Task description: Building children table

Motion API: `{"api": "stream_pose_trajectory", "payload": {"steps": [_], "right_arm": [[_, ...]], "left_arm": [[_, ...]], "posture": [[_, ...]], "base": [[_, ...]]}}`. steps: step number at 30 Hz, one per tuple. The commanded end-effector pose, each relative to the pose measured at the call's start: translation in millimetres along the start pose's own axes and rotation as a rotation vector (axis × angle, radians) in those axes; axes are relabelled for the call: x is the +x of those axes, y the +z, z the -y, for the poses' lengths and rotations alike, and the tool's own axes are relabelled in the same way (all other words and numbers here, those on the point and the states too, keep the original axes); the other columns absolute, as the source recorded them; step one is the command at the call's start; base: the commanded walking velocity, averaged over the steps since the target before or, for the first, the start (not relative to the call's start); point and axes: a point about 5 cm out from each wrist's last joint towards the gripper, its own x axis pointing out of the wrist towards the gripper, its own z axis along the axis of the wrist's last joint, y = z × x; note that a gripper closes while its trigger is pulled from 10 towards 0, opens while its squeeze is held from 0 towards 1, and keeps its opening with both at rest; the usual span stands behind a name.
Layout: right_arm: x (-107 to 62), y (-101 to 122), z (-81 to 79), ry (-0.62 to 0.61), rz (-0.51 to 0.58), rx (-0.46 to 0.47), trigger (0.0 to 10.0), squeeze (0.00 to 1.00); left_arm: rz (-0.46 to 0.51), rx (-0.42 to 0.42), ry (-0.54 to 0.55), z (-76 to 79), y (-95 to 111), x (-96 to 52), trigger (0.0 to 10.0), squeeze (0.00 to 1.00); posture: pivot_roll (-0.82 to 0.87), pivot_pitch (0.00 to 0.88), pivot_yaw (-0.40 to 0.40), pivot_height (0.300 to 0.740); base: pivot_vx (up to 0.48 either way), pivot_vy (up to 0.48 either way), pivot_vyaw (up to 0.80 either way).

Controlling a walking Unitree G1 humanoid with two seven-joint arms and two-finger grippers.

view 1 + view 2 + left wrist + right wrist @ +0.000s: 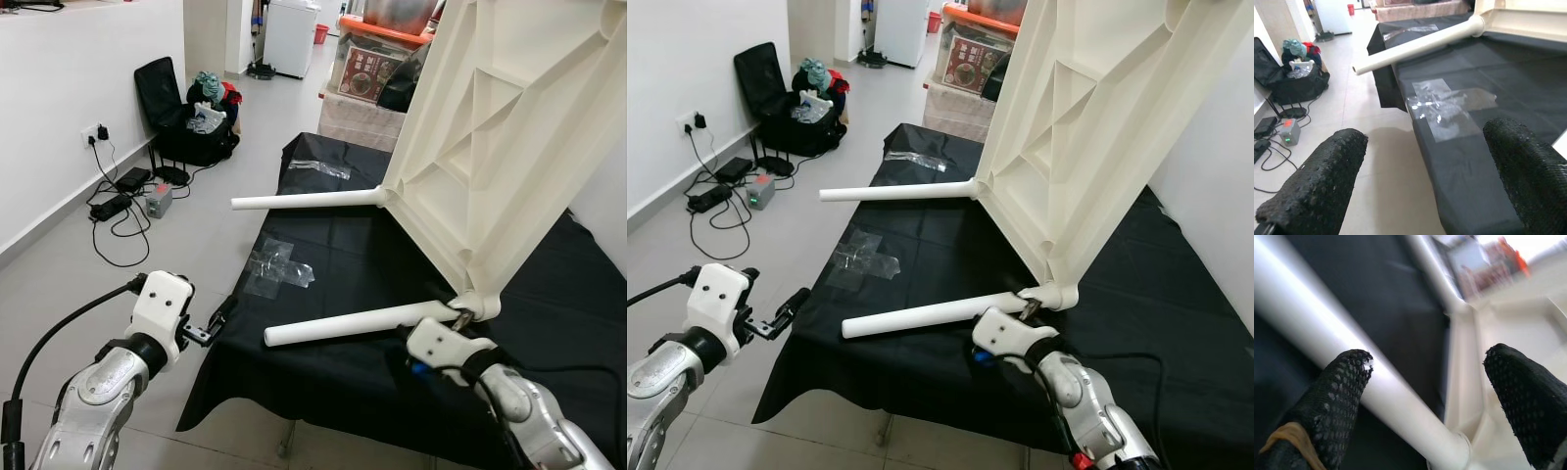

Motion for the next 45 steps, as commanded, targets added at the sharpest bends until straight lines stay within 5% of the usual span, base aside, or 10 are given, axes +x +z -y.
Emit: {"api": "stream_pose_trajectory", "payload": {"steps": [1, 5, 6, 8, 9, 11, 12, 15, 27, 45], "right_arm": [[0.5, 1, 10.1, -0.091, -0.034, 0.149, 10.0, 1.0], [1.9, 5, 8.4, -0.171, -0.059, 0.395, 10.0, 0.98], [1.9, 5, 8.4, -0.171, -0.059, 0.395, 10.0, 0.98], [-0.1, 8, 1.7, -0.202, -0.071, 0.573, 10.0, 0.89], [-0.9, 9, -2.1, -0.206, -0.085, 0.633, 10.0, 0.68], [-0.9, 9, -2.1, -0.206, -0.085, 0.633, 10.0, 0.68], [-1.7, 13, -6.4, -0.212, -0.103, 0.741, 10.0, 0.0], [-1.4, 25, -6.6, -0.241, -0.084, 0.89, 10.0, 0.0], [-3.5, 63, 15.3, -0.26, 0.101, 0.76, 10.0, 0.0], [-1.6, 75, 26.2, -0.238, 0.123, 0.828, 10.0, 0.0]], "left_arm": [[0.01, -0.009, -0.006, 4.7, 0, 4.8, 10.0, 0.0], [0.019, -0.013, 0.008, 1.8, 1, 6.8, 10.0, 0.0], [0.019, -0.013, 0.008, 1.8, 1, 6.8, 10.0, 0.0], [0.026, -0.016, 0.028, -1.4, 2, 8.1, 10.0, 0.0], [0.029, -0.017, 0.031, -1.6, 2, 8.8, 10.0, 0.0], [0.029, -0.017, 0.031, -1.6, 2, 8.8, 10.0, 0.0], [0.034, -0.02, 0.031, -0.5, 3, 10.0, 10.0, 0.0], [0.039, -0.022, 0.032, -0.3, 3, 11.6, 10.0, 0.0], [0.048, -0.031, 0.026, 5.5, 2, 11.8, 10.0, 0.0], [0.074, -0.036, 0.025, 9.5, 5, 21.0, 10.0, 0.0]], "posture": [[0.06, 0.0, -0.162, 0.74], [0.06, 0.0, -0.161, 0.74], [0.06, 0.0, -0.161, 0.74], [0.06, 0.0, -0.159, 0.74], [0.06, 0.0, -0.155, 0.74], [0.06, 0.0, -0.155, 0.74], [0.06, 0.0, -0.154, 0.74], [0.06, 0.0, -0.149, 0.74], [0.06, 0.0, -0.143, 0.74], [0.06, 0.0, -0.129, 0.74]], "base": [[0.0, 0.0, 0.0], [0.0, 0.0, 0.0], [0.0, 0.0, 0.0], [0.0, 0.0, 0.0], [0.0, 0.0, 0.0], [0.0, 0.0, 0.0], [0.0, 0.0, 0.0], [0.0, 0.0, 0.0], [0.0, 0.0, 0.0], [0.0, -0.388, 0.0]]}}
